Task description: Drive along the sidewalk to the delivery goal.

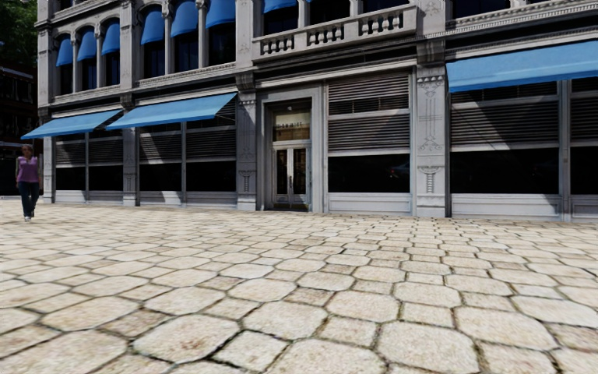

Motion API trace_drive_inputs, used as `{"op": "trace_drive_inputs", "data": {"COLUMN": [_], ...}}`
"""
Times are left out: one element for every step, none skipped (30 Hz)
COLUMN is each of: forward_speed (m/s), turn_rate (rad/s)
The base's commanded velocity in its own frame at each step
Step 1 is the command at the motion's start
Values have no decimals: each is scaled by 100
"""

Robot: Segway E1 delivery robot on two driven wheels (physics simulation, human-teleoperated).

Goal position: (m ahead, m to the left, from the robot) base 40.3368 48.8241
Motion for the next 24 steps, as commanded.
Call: {"op": "trace_drive_inputs", "data": {"forward_speed": [0,0,0,0,0,0,0,0,0,2,18,18,38,68,89,96,96,97,97,97,97,97,97,97], "turn_rate": [30,31,31,31,31,31,31,31,31,34,37,37,38,39,39,39,39,46,52,57,57,59,60,62]}}
